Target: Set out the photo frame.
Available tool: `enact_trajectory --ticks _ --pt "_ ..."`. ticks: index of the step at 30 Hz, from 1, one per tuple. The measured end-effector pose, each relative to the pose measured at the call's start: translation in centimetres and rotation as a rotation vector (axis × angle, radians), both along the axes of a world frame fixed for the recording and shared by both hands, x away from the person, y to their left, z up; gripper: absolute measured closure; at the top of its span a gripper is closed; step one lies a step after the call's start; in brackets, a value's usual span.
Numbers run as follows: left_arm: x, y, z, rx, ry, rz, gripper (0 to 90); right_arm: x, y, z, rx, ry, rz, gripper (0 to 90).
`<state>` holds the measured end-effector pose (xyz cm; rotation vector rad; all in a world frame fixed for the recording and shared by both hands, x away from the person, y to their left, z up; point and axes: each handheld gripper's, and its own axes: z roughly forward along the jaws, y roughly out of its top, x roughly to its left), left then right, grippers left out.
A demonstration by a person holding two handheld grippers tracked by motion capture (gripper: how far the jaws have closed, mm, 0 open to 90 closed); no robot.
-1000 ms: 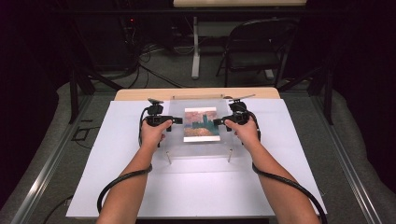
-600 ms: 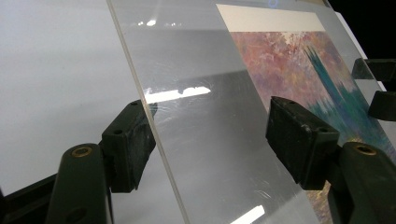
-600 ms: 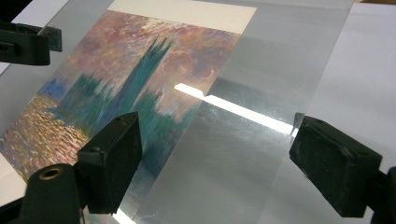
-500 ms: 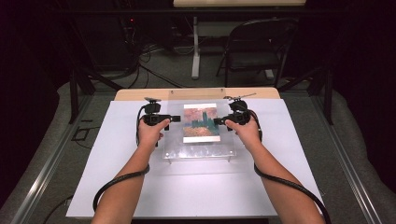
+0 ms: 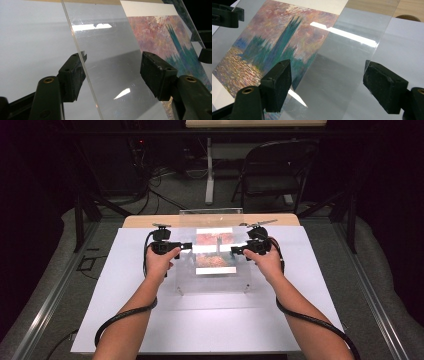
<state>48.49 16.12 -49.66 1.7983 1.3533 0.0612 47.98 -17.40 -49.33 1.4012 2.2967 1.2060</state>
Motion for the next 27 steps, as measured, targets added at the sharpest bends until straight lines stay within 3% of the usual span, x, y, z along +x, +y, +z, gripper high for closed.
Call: enact_trajectory --ticks 13,19,27 --pt "-0.9 0.3 0.9 -0.004 -0.030 -0.006 40.3 -0.9 -0.1 0.9 -0.016 -0.035 0.011 26.2" --pt "-1.8 0.6 1.8 -0.005 -0.054 -0.020 43.6 -1.8 -0.4 1.8 -0.028 -0.055 0.013 31.7" --pt "-3.4 0.9 2.9 -0.012 -0.095 -0.032 48.3 -3.3 -1.3 2.8 -0.006 -0.090 0.021 42.6"
